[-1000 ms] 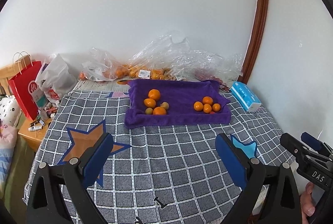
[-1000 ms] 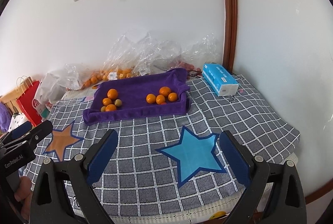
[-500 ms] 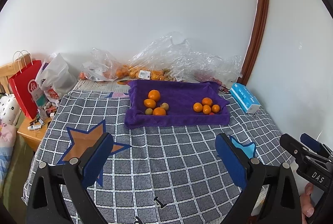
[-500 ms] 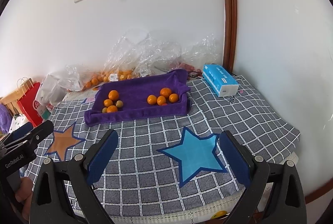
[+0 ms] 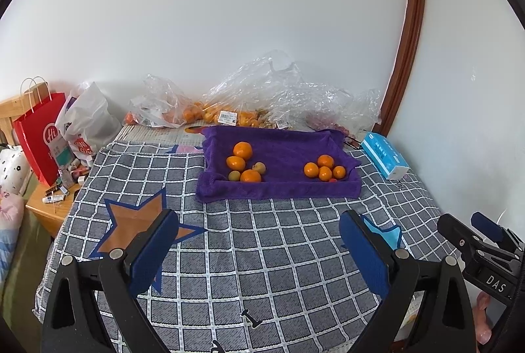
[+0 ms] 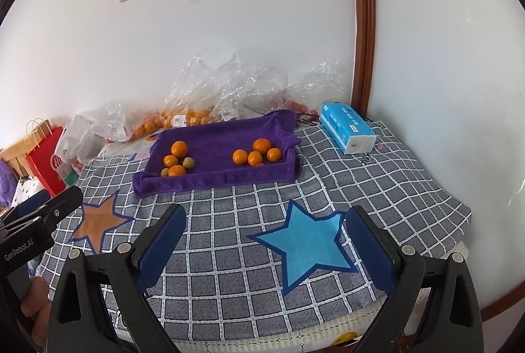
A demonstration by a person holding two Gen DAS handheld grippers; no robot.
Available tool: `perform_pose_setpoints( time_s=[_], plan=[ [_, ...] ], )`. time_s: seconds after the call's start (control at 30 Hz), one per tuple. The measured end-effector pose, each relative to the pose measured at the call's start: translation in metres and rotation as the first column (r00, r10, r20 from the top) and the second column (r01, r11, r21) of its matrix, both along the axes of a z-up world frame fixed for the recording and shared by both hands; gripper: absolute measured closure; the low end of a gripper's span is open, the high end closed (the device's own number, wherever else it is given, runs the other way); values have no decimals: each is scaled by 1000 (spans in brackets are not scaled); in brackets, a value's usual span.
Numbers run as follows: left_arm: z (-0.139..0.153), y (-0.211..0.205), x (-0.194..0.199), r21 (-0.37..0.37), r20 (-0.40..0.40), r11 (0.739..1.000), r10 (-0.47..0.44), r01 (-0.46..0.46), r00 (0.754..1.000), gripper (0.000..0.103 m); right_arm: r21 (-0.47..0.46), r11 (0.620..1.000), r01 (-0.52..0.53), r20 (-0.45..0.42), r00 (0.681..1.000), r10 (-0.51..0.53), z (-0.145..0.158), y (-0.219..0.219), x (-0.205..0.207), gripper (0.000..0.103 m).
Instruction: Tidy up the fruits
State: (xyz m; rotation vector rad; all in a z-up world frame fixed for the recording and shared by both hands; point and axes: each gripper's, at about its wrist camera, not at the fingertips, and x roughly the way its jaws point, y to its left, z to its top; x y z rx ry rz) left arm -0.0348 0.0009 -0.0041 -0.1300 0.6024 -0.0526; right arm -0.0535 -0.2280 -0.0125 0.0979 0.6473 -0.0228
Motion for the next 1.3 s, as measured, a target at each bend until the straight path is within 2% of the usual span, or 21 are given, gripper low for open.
perform_pose_setpoints(
  time_s=[1.3],
  plan=[
    [-1,3,-2,-18,7,1000,-1,1,1000,4,2,1000,-15,12,1000,15,-1,4,0,6]
  ],
)
